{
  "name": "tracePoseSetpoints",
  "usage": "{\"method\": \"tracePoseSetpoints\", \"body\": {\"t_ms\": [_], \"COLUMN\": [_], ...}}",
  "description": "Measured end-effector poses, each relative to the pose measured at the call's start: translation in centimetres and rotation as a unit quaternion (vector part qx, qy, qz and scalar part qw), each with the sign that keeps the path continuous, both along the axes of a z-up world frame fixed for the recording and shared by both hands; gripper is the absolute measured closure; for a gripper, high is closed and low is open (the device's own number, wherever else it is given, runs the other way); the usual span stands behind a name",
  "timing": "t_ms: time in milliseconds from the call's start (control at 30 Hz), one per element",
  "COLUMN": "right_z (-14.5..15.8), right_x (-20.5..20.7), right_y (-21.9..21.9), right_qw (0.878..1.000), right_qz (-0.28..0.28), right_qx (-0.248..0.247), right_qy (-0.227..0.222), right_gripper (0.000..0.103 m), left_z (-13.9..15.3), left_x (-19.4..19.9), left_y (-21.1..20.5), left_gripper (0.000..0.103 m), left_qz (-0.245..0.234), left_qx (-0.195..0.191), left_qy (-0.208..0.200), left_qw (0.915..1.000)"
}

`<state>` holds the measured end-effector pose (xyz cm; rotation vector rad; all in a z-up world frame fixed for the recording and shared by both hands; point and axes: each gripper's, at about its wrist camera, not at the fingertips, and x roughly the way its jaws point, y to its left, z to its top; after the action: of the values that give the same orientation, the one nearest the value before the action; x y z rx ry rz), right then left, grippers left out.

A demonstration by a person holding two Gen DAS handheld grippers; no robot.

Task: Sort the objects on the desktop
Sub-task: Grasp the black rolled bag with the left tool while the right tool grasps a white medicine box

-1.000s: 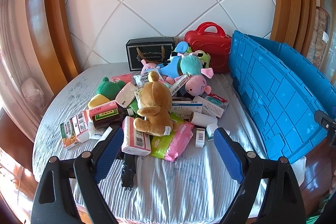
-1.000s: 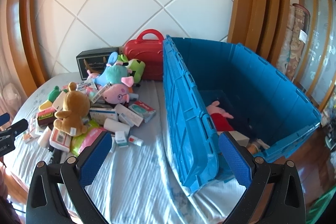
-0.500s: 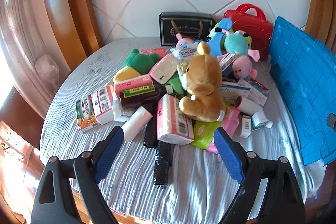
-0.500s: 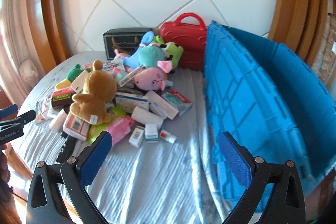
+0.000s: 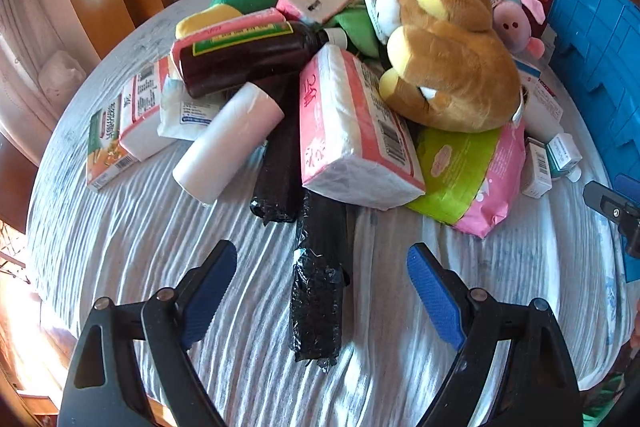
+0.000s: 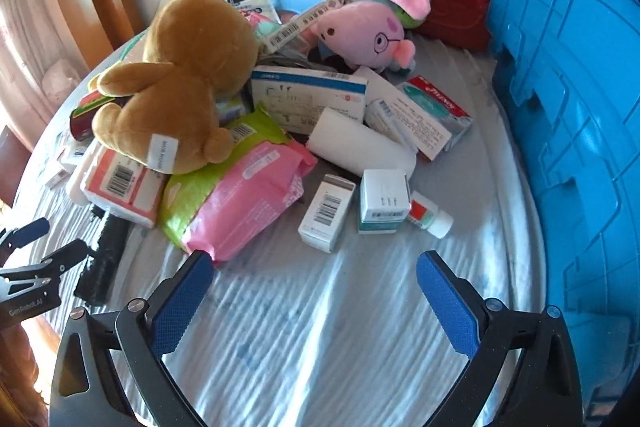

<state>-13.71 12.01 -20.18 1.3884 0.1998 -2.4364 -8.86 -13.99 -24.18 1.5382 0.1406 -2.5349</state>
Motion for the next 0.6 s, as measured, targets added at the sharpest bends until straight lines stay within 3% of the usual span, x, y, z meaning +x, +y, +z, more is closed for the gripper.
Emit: {"method": "tracePoseSetpoints", "body": {"t_ms": [67,200,300,367,533,600], "right_z": [-1.1,-3.4,-4.5,-5.2,-6.7,-7.6], "right_x": [-0.6,-1.8,-2.2,-2.5,-3.3,-3.7], "right_y": [0.7,0.7,0.1,-0.4,-1.4,-1.7], "right_qw": [1.000,0.999,0.999,0.999,0.999,0.999], "right_qz": [-0.016,-0.025,-0.021,-0.021,-0.019,-0.019], "right_qx": [0.001,0.005,0.000,-0.003,0.001,-0.002], "right_qy": [-0.004,-0.027,-0.031,-0.034,-0.036,-0.040], "right_gripper": [0.000,0.022,0.023,0.025,0.044,0.044], "left_z": [-1.3,-3.7,-5.0,-5.6,-5.9,-6.1], "left_x": [-0.4,-1.0,-1.4,-1.6,-1.9,-1.9], "left_y": [-0.1,-0.2,-0.1,-0.2,-0.4,-0.2], "left_gripper": [0.016,0.032,0.043,0.045,0.044,0.042], "left_qz": [0.000,-0.003,-0.006,-0.006,0.002,0.002], "left_qx": [-0.001,0.000,0.007,0.015,0.018,0.013], "left_qy": [-0.011,-0.029,-0.039,-0.038,-0.022,-0.018], "left_qw": [0.9999,0.9996,0.9992,0.9992,0.9996,0.9998]}}
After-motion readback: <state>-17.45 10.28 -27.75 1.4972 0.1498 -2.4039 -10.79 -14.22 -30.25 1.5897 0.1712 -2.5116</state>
